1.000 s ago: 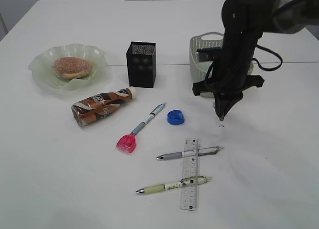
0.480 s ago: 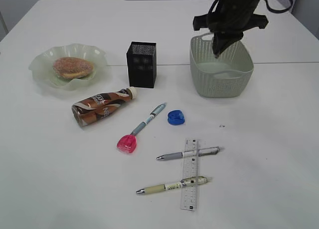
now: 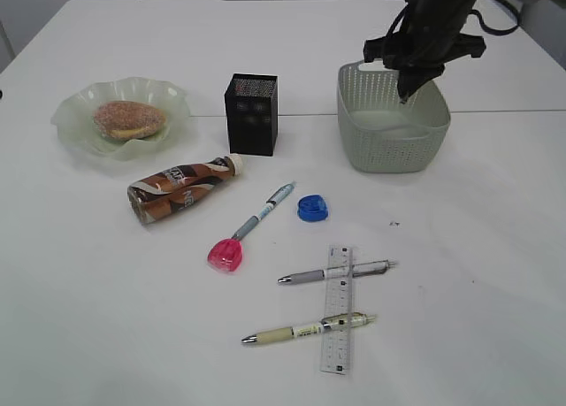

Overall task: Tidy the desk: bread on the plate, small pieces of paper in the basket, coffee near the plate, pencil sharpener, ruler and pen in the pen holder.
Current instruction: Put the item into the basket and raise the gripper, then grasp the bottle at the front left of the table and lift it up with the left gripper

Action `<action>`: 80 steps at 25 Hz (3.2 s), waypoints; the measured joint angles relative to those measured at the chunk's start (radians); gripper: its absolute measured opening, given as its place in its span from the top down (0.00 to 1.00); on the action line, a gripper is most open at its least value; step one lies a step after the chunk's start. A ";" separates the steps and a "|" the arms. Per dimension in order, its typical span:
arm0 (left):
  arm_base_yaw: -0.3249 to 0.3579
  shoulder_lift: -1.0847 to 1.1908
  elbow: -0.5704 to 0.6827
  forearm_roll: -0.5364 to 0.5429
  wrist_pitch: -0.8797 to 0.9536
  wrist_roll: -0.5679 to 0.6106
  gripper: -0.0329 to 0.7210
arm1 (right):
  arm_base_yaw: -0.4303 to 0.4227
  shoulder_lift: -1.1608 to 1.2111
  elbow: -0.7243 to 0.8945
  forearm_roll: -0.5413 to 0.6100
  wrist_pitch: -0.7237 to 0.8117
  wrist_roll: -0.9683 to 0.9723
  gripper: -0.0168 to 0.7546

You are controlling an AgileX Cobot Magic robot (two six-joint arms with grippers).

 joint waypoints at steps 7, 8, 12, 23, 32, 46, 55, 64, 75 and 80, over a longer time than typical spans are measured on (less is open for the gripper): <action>0.000 0.000 0.000 -0.012 0.000 0.000 0.47 | 0.000 0.014 -0.004 0.035 -0.042 0.002 0.62; 0.000 0.000 0.000 -0.014 0.000 0.000 0.47 | 0.000 0.014 -0.004 0.037 -0.046 0.002 0.53; 0.000 0.000 0.000 -0.014 0.000 0.000 0.47 | 0.000 0.014 -0.004 0.032 -0.052 0.002 0.38; 0.000 0.000 0.000 -0.013 0.000 0.000 0.50 | 0.000 -0.038 -0.079 0.063 0.004 0.002 0.36; 0.000 0.030 0.000 0.087 0.000 0.073 0.53 | 0.000 -0.287 0.086 0.069 0.006 -0.023 0.36; 0.000 0.484 -0.225 0.192 -0.018 0.343 0.28 | 0.000 -0.804 0.796 0.149 0.008 -0.070 0.36; -0.002 0.712 -0.458 0.192 -0.111 0.462 0.27 | 0.000 -0.852 0.866 0.194 0.008 -0.072 0.36; -0.014 0.886 -0.589 0.082 -0.119 0.633 0.28 | 0.000 -0.852 0.870 0.210 0.008 -0.083 0.36; -0.014 1.041 -0.649 0.047 -0.099 0.721 0.28 | 0.000 -0.852 0.870 0.210 0.006 -0.097 0.36; -0.014 1.082 -0.692 0.026 -0.099 0.723 0.28 | 0.000 -0.852 0.870 0.210 0.006 -0.101 0.36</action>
